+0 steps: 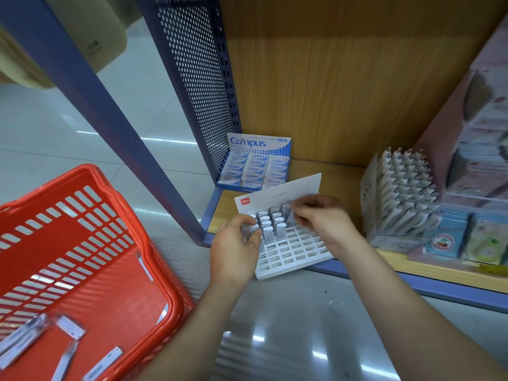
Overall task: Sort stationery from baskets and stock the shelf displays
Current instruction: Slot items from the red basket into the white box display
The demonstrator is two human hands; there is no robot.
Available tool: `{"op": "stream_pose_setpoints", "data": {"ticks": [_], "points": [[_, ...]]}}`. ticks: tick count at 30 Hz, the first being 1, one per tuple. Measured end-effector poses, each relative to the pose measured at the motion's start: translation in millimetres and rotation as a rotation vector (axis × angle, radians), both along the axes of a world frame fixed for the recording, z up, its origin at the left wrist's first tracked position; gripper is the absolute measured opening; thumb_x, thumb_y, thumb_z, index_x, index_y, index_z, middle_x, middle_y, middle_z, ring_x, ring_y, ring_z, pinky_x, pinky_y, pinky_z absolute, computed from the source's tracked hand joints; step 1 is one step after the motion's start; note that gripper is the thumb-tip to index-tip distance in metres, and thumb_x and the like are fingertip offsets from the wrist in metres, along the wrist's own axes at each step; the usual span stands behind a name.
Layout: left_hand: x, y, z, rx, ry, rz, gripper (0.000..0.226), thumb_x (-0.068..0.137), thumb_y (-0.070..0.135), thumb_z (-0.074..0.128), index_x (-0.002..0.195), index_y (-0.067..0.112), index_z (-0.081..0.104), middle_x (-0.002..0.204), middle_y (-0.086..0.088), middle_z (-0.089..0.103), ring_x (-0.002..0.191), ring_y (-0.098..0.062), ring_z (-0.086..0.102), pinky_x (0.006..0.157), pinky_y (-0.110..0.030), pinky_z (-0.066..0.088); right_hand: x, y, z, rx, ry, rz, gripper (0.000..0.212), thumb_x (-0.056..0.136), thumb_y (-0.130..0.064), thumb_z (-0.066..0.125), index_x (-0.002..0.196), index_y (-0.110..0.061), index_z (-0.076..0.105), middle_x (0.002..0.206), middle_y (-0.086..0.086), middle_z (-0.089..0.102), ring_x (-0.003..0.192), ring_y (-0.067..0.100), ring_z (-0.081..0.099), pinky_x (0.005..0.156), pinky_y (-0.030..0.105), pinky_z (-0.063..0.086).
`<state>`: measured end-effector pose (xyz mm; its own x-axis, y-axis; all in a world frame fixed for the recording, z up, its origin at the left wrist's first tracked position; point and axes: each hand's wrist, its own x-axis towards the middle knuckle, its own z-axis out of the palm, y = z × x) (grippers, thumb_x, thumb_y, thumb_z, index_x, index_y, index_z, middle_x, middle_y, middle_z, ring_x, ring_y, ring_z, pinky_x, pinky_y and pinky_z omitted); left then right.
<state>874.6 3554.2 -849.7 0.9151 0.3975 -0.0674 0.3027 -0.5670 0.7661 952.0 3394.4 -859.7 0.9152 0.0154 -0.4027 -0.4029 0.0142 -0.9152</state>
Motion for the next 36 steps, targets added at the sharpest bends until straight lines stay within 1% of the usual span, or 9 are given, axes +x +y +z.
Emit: {"op": "stream_pose_setpoints", "data": {"ticks": [3,9,13,15,18,24,28,32,36], "points": [[1.2,-3.3,1.9,-0.024,-0.038,-0.017,0.010,0.088,0.015,0.064,0.094,0.023,0.066,0.093,0.006,0.064,0.088,-0.012,0.060,0.080,-0.025,0.046,2.4,2.6,-3.7,0.108,0.082,-0.008,0.008,0.080,-0.005,0.076,0.080,-0.007,0.069,0.075,0.009,0.064,0.074,0.020,0.056,0.086,0.036,0.050],[3.6,-7.6,6.8,-0.070,-0.017,-0.078,0.013,0.090,0.019,0.062,0.082,0.028,0.061,0.082,0.011,0.065,0.080,-0.006,0.058,0.073,-0.018,0.044,1.3,6.5,-8.8,0.157,0.180,0.002,0.015,0.079,-0.002,0.076,0.085,-0.009,0.064,0.076,0.006,0.065,0.073,0.015,0.062,0.076,0.028,0.056],[2.3,-15.7,16.0,-0.385,0.002,-0.004,0.009,0.093,0.023,0.059,0.084,0.026,0.061,0.078,0.006,0.066,0.070,-0.011,0.057,0.063,-0.021,0.045,1.9,11.1,-7.1,0.230,0.288,-0.028,0.019,0.079,-0.004,0.076,0.095,-0.009,0.067,0.076,0.006,0.066,0.075,0.017,0.063,0.067,0.027,0.054],[0.8,-19.4,20.9,-0.609,0.057,0.034,0.008,0.096,0.023,0.054,0.091,0.019,0.059,0.073,-0.001,0.063,0.057,-0.014,0.046,0.049,-0.024,0.037,1.5,13.4,-4.7,0.235,0.341,-0.039,0.020,0.080,-0.004,0.074,0.099,-0.008,0.068,0.076,0.006,0.065,0.071,0.017,0.063,0.063,0.025,0.054],[-0.1,-21.5,26.5,-0.790,0.095,0.047,0.011,0.097,0.018,0.049,0.097,0.012,0.058,0.071,-0.006,0.061,0.053,-0.014,0.040,0.045,-0.024,0.032,2.3,13.0,-0.2,0.255,0.369,-0.058,0.013,0.082,-0.002,0.070,0.093,-0.008,0.066,0.079,0.009,0.064,0.070,0.018,0.062,0.063,0.025,0.053],[-8.2,-26.2,27.0,-0.714,0.128,0.019,0.013,0.098,0.019,0.048,0.097,0.012,0.059,0.068,-0.002,0.061,0.052,-0.012,0.037,0.043,-0.021,0.031,-3.6,16.3,-2.9,0.179,0.295,0.033,0.013,0.084,-0.004,0.068,0.092,-0.014,0.067,0.079,0.005,0.064,0.068,0.015,0.058,0.064,0.026,0.051],[-7.3,-26.0,31.6,-0.761,0.120,0.034,0.013,0.097,0.018,0.048,0.097,0.012,0.060,0.069,-0.005,0.061,0.052,-0.012,0.040,0.046,-0.023,0.034,-2.4,15.9,-1.3,0.102,0.274,0.041,0.016,0.084,-0.013,0.073,0.099,-0.014,0.067,0.075,0.002,0.067,0.067,0.016,0.060,0.064,0.027,0.052],[-2.4,-29.1,38.6,-1.035,0.086,0.119,0.011,0.099,0.011,0.048,0.099,0.010,0.060,0.070,-0.009,0.063,0.053,-0.014,0.049,0.049,-0.024,0.041,-6.8,11.4,13.5,0.076,0.180,-0.044,0.031,0.082,-0.027,0.077,0.104,-0.014,0.059,0.087,0.005,0.067,0.072,0.018,0.065,0.069,0.031,0.056],[-1.7,-32.6,40.4,-1.205,0.002,0.143,0.010,0.101,0.012,0.047,0.102,0.007,0.055,0.090,-0.015,0.072,0.081,-0.026,0.066,0.077,-0.038,0.056,-39.9,-4.9,45.9,0.015,0.139,0.081,0.030,0.088,-0.035,0.069,0.104,-0.012,0.059,0.090,0.008,0.064,0.075,0.019,0.065,0.071,0.035,0.056]]}}
